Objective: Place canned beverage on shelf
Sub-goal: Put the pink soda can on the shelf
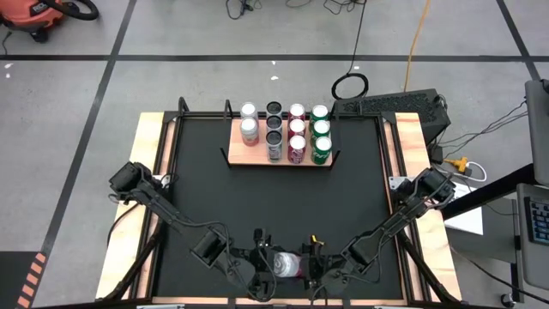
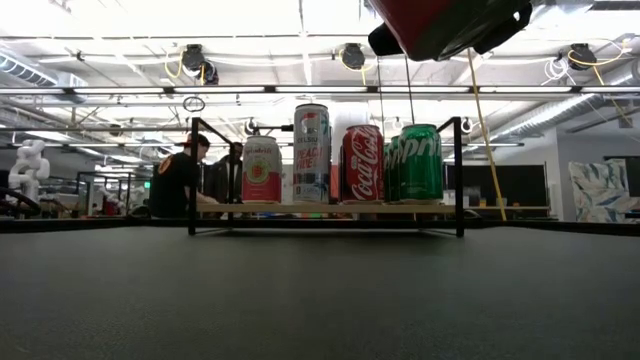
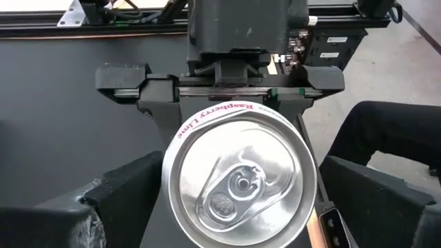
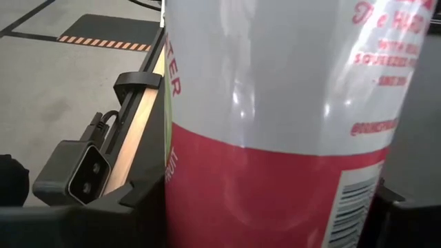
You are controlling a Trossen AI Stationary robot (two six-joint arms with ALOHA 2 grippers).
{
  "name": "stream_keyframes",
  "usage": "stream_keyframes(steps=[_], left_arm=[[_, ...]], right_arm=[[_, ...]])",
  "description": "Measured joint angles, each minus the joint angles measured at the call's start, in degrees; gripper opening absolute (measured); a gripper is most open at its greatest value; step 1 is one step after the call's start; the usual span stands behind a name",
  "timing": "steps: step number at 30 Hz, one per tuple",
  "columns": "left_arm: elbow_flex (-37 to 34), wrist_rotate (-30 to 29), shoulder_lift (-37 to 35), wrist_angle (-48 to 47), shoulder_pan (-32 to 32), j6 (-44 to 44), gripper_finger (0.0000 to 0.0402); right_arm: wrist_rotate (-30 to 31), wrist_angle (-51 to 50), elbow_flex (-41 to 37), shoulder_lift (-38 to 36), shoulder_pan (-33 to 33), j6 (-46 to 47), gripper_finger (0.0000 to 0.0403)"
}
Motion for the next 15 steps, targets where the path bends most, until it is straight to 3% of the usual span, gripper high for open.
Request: stream_keyframes(steps=[15], left_arm=[[0.0, -0.2, 0.0, -0.6, 0.0, 0.0, 0.0306]], right_arm=[[-0.3, 0.0, 0.0, 0.0, 0.0, 0.0, 0.0277]])
